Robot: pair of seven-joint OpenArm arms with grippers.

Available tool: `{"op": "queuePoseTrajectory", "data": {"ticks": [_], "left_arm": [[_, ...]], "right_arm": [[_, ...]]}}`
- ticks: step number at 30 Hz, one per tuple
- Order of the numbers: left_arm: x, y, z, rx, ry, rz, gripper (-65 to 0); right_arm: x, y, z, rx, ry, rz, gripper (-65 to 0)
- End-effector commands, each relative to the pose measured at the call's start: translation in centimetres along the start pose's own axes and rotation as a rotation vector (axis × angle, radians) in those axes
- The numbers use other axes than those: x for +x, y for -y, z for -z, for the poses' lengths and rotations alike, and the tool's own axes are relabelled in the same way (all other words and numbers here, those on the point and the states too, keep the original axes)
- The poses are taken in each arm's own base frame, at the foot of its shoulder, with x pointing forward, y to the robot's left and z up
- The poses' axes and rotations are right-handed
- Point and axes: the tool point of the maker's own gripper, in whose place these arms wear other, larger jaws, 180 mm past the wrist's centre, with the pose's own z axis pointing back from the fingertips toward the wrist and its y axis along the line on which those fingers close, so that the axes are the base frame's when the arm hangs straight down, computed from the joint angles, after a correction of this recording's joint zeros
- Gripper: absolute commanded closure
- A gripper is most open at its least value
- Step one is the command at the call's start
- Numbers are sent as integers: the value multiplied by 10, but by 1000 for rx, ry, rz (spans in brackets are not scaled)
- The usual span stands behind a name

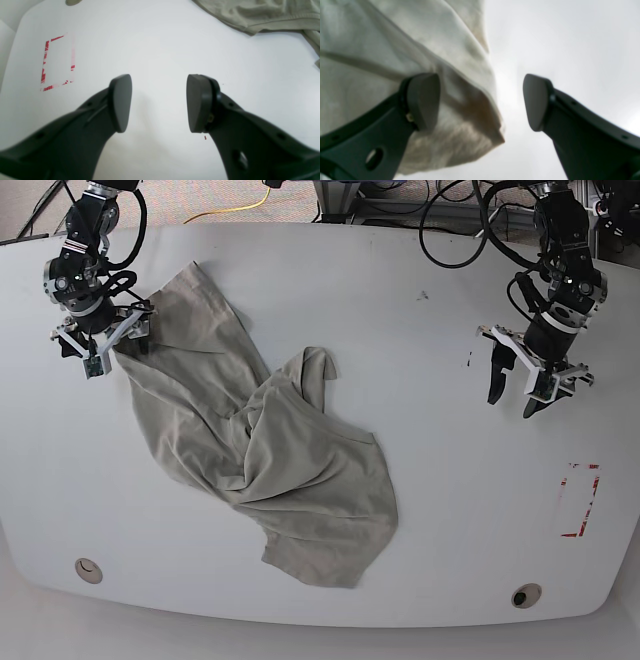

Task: Layout the t-shirt on the table in an organized manner, then fold the t-shirt properly
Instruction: 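Reach the left gripper down to the shirt's bunched middle and grasp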

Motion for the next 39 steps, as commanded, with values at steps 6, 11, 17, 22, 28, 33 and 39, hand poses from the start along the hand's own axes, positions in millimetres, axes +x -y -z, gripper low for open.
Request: {"op": "queuePoseTrajectory", "data": {"ticks": [6, 11, 17, 22, 28, 33, 39], "left_arm": [[21, -7, 1, 12, 67, 11, -331], [22, -1, 3, -5, 68, 15, -331], [22, 2, 4, -14, 69, 16, -331], [30, -1, 8, -7, 88, 17, -331], [32, -1, 15, -13, 93, 8, -331], [37, 8, 37, -57, 76, 10, -331], [48, 16, 66, -95, 59, -10, -331]], "right_arm": [[5, 15, 1, 8, 30, 7, -490], [7, 13, 2, 21, 36, 3, -355], [8, 11, 2, 23, 38, 6, -103], [8, 6, 4, 31, 44, 18, -3], [7, 3, 4, 34, 44, 22, -5], [14, 2, 0, 30, 63, 6, -2], [16, 1, -1, 30, 68, 2, -2]]}}
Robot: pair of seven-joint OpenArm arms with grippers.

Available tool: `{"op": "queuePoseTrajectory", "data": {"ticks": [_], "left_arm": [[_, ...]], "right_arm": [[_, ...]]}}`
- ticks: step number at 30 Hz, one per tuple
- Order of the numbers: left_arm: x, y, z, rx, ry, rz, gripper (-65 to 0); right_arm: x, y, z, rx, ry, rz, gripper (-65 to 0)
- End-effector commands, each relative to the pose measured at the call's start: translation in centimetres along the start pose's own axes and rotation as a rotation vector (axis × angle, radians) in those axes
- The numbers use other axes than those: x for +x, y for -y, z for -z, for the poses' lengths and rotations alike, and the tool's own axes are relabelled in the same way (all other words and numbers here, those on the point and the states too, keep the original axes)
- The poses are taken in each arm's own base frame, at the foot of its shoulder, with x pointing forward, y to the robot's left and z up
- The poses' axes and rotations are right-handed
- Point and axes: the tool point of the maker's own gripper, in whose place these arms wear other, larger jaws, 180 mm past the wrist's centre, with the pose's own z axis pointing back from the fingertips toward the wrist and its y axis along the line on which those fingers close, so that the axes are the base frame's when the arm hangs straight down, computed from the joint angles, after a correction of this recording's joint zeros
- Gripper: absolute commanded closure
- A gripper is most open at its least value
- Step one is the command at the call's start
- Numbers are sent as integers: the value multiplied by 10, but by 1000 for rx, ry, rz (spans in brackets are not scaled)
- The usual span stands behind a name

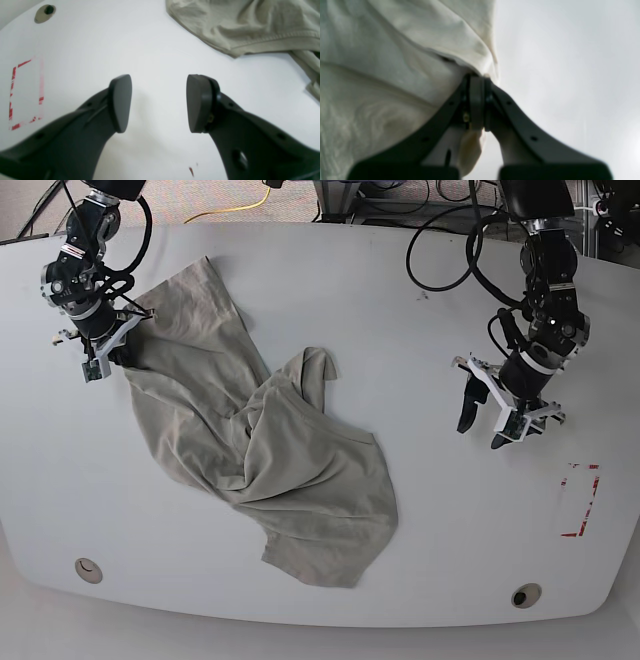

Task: Layout the t-shirt on the table in an organized manner, then fold the t-shirt properly
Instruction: 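Reach the left gripper down to the shirt's bunched middle and grasp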

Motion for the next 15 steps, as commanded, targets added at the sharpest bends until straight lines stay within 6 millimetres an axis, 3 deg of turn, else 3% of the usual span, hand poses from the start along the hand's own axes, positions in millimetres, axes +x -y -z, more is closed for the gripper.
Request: {"op": "queuePoseTrajectory", "data": {"ticks": [1, 7, 15], "left_arm": [[24, -1, 14, -9, 63, -14, -331], [32, 9, 37, -37, 77, -77, -331], [36, 36, 64, -118, 63, -110, -332]], "right_arm": [[15, 6, -4, -15, 44, -15, -2], [14, 6, -4, -14, 42, -16, -2], [16, 6, -4, -14, 45, -17, -2]]}}
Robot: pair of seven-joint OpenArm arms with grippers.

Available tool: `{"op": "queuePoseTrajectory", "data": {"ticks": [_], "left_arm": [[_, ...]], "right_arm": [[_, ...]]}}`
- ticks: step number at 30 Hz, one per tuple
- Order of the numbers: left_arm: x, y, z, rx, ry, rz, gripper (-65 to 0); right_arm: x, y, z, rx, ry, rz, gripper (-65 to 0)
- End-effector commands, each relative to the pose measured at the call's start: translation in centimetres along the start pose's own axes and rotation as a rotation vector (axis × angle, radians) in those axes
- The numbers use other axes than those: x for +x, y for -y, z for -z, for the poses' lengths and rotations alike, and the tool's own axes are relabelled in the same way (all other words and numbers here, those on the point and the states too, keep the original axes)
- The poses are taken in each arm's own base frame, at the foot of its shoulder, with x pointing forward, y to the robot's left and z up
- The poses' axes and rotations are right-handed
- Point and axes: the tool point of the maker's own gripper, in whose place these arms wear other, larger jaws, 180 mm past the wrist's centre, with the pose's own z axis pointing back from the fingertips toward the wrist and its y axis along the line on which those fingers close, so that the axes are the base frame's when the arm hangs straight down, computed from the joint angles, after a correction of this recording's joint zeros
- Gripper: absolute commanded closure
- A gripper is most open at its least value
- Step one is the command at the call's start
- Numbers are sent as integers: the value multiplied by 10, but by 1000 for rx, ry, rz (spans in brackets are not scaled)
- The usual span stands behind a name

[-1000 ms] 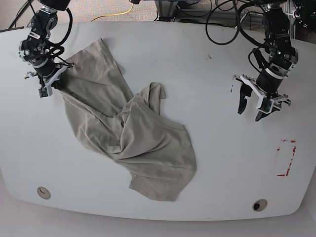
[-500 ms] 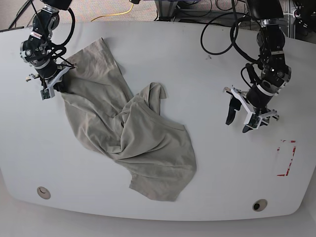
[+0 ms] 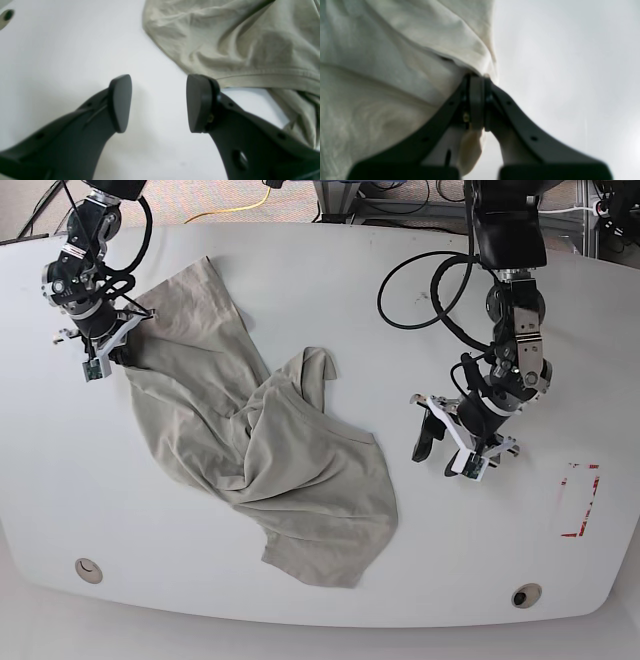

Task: Layout the t-shirt on the table in an organized manner, then fold the t-shirt properly
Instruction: 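Reach the left gripper down to the shirt's bunched middle and grasp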

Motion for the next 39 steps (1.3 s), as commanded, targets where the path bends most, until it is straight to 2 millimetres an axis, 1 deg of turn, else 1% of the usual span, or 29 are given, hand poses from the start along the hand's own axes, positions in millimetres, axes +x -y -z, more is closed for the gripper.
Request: {"op": "queuePoseTrajectory", "data": {"ticks": [1, 6, 9, 10, 11, 13, 14, 21, 26, 30, 35, 39], "left_arm": [[19, 5, 8, -19, 52, -8, -332], [15, 19, 21, -51, 43, -54, -342], [9, 28, 27, -69, 32, -83, -400], [10, 32, 31, -74, 34, -97, -433], [10, 33, 32, -77, 33, -101, -446], [12, 37, 37, -85, 34, -114, -494], [10, 38, 38, -87, 29, -119, -504], [-2, 50, 57, -118, -18, -180, -507], [-12, 42, 65, -78, -53, -227, -507], [-17, 44, 71, -88, -74, -241, -507], [-19, 55, 81, -114, -93, -269, -507], [-28, 61, 85, -128, -120, -289, -507]], "right_arm": [[17, 8, -5, -17, 48, -19, -2], [16, 8, -5, -16, 47, -19, -2], [16, 8, -5, -16, 47, -19, -2], [16, 8, -5, -16, 47, -19, -2], [16, 8, -5, -16, 47, -19, -2], [16, 8, -5, -16, 47, -19, -2], [16, 8, -5, -16, 47, -19, -2], [15, 8, -4, -16, 45, -18, -2], [16, 8, -4, -16, 46, -17, -2], [16, 8, -4, -16, 46, -17, -2], [15, 7, -4, -15, 46, -16, -2], [16, 7, -4, -15, 47, -16, -2]]}}
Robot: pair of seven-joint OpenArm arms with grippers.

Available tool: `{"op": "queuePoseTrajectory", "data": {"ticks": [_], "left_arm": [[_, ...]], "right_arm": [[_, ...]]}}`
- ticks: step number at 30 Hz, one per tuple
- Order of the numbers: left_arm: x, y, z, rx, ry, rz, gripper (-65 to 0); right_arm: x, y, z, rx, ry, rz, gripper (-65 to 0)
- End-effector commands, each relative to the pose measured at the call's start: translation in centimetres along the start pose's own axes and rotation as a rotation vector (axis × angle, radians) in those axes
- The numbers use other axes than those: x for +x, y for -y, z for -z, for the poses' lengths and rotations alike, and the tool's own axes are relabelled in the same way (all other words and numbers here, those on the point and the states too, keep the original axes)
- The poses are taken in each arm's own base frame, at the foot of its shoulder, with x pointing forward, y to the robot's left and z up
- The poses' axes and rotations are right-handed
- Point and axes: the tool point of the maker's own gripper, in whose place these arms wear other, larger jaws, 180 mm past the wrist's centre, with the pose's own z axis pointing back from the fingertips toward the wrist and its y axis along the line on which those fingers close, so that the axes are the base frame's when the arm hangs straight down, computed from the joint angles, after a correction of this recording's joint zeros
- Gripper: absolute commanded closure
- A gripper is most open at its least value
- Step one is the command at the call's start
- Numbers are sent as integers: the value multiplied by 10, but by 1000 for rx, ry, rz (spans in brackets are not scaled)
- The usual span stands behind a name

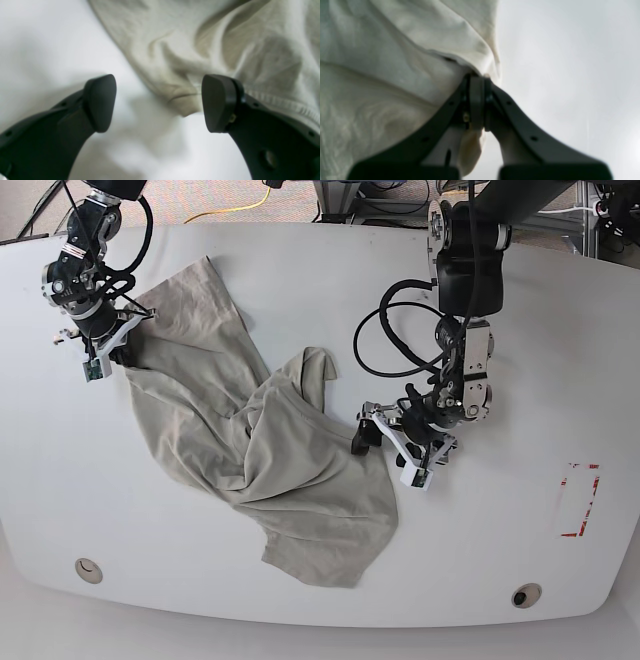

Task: Layout the t-shirt on the table in an organized manner, then fold the t-shirt properly
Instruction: 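Reach the left gripper down to the shirt's bunched middle and grasp, then lift the shirt with both grippers and stretch it apart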

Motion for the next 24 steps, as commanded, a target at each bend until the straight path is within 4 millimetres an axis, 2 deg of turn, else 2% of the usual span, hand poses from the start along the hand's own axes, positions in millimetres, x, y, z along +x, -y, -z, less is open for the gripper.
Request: {"op": "queuePoseTrajectory", "data": {"ticks": [1, 4, 8, 15, 17, 20, 24], "left_arm": [[14, 5, 4, -18, 27, -1, -507], [17, 13, 11, -36, 35, -17, -507], [8, 18, 18, -51, 25, -44, -507], [2, 19, 20, -55, 15, -52, -504], [1, 21, 21, -58, 10, -47, -485], [-1, 28, 23, -74, -1, -18, -399], [0, 34, 25, -83, -1, 1, -210]], "right_arm": [[16, 8, -4, -18, 48, -15, -2], [17, 8, -4, -18, 50, -15, -2], [17, 8, -4, -18, 50, -15, -2], [17, 8, -4, -18, 50, -15, -2], [17, 8, -4, -18, 50, -15, -2], [18, 8, -4, -18, 51, -16, -2], [18, 8, -4, -18, 51, -16, -2]]}}
